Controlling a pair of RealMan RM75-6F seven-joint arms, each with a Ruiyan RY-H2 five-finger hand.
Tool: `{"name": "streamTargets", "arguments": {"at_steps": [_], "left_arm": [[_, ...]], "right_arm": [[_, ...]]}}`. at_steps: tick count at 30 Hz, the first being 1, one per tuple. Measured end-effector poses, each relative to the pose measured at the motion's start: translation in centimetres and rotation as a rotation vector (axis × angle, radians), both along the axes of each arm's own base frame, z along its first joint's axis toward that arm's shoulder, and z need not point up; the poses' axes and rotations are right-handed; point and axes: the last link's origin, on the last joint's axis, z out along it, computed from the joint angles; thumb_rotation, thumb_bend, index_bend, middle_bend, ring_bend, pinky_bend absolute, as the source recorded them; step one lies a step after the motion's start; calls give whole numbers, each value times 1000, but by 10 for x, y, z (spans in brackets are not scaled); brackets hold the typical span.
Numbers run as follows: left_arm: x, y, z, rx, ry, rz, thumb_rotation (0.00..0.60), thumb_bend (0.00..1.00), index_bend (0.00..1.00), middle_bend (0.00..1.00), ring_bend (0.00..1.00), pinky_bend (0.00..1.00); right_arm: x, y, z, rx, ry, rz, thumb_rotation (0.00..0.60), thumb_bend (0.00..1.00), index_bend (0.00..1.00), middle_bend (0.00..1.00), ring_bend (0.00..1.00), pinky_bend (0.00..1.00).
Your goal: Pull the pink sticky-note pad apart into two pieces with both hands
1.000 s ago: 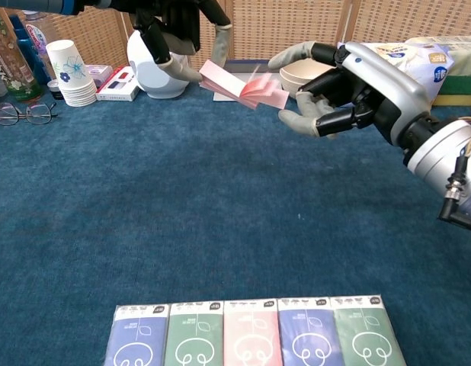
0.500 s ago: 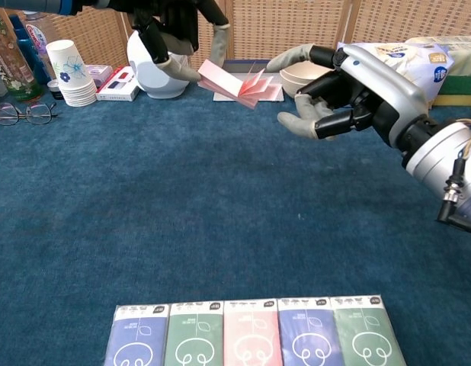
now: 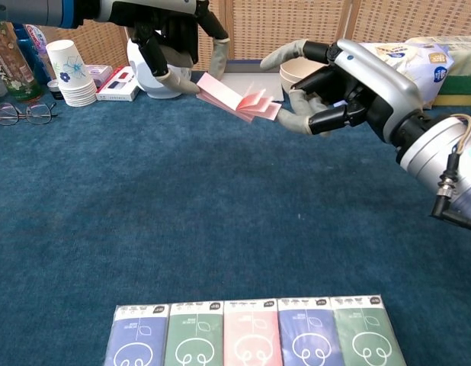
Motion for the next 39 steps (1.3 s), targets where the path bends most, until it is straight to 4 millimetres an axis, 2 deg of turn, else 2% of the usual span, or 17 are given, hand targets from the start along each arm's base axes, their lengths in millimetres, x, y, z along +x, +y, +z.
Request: {"name": "streamTargets", "arguments": {"at_steps": [15,31,39], "left_arm": [[1,1,-4,2,5,-5,600,352,677,927,986,952],[1,3,-7,2,9,-5,600,352,677,927,986,952],[1,2,-10,-4,14,-4,600,352,677,927,986,952]], "right_arm": [[6,1,-4,19,-1,7,600,354,320,828,881,760],[9,-1,-8,26,0,8,600,355,397,836,885,760],[8,-1,-7,22,-1,5,600,355,468,843,887,760]]}}
